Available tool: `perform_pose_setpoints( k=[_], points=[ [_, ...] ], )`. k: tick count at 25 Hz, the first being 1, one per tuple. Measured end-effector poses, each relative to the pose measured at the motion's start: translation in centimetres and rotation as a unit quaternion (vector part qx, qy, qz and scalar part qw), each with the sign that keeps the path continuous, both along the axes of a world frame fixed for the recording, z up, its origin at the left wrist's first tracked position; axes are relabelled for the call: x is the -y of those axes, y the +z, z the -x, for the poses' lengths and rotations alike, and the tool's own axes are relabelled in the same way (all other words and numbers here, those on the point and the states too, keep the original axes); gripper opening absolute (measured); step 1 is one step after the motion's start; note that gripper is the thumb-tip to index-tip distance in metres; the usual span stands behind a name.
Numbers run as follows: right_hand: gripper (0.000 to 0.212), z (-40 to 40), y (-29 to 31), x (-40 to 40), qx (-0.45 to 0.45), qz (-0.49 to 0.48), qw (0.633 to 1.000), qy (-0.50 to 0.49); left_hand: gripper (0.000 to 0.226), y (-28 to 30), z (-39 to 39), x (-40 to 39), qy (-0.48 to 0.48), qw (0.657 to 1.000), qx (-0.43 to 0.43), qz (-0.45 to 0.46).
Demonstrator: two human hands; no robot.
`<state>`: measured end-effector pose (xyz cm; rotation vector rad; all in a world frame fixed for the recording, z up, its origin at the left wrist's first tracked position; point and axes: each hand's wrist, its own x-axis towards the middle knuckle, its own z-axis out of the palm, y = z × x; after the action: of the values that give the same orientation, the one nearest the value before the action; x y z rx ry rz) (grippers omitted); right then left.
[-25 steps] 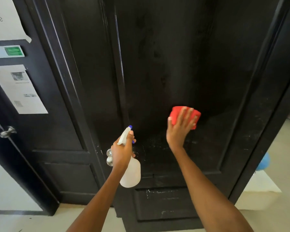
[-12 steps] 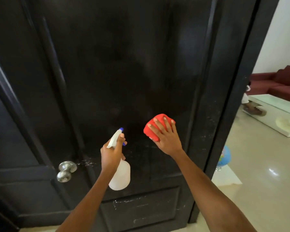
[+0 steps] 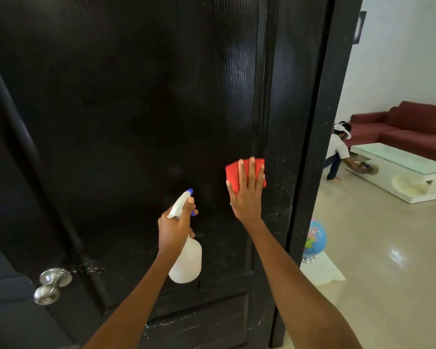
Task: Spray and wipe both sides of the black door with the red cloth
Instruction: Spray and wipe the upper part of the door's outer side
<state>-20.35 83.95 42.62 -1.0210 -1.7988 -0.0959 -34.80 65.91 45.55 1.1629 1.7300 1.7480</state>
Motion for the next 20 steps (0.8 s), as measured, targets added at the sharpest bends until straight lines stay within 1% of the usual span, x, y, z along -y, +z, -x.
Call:
perform_pose_setpoints(
  k=[3, 4, 6, 8, 10, 13, 15, 16, 17, 18, 19, 20],
  points=[
    [0.072, -0.7, 7.4, -1.8, -0.001, -0.075, 0.997, -0.01, 0.046, 1.4, -1.3, -1.6, -0.001, 1.0, -0.003, -0.007],
    [0.072, -1.1, 8.7, -2.1, 0.0, -0.089, 0.996, -0.012, 0.046, 1.9, -1.7, -2.1, -0.002, 1.0, -0.008, -0.011],
    [0.072, -1.5, 8.6, -2.1, 0.012, -0.095, 0.995, -0.011, 0.046, 2.8, -2.4, -3.1, -0.007, 1.0, -0.011, -0.016],
    [0.072, -2.4, 5.8, -1.9, 0.036, -0.098, 0.994, -0.012, 0.044, 3.2, -3.0, -3.9, -0.012, 1.0, -0.011, -0.015],
    [0.077, -3.7, 1.0, -1.3, 0.086, -0.079, 0.993, 0.007, 0.041, 3.6, -3.9, -4.3, -0.017, 1.0, -0.016, -0.014],
    [0.099, -6.1, -7.3, 0.5, 0.152, 0.013, 0.986, 0.062, 0.038, 3.8, -5.1, -4.4, -0.021, 0.999, -0.023, -0.01],
    [0.104, -8.0, -11.4, 1.7, 0.179, 0.047, 0.978, 0.091, 0.039, 3.8, -5.8, -4.4, -0.025, 0.999, -0.024, -0.009],
    [0.104, -8.9, -12.5, 2.0, 0.171, 0.047, 0.979, 0.096, 0.039, 3.8, -6.2, -4.5, -0.027, 0.999, -0.026, -0.008],
    [0.102, -9.6, -12.8, 2.3, 0.14, 0.054, 0.984, 0.1, 0.04, 3.9, -6.6, -4.6, -0.028, 0.999, -0.028, -0.006],
    [0.098, -9.9, -12.2, 2.6, 0.074, 0.078, 0.989, 0.104, 0.04, 3.9, -7.0, -4.7, -0.03, 0.999, -0.028, -0.004],
    [0.09, -10.1, -11.0, 2.8, -0.014, 0.105, 0.988, 0.109, 0.039, 3.8, -7.5, -5.0, -0.032, 0.999, -0.029, 0.0],
    [0.078, -10.1, -9.4, 2.9, -0.099, 0.111, 0.983, 0.104, 0.039, 3.7, -7.9, -5.2, -0.035, 0.999, -0.031, 0.004]
  ],
)
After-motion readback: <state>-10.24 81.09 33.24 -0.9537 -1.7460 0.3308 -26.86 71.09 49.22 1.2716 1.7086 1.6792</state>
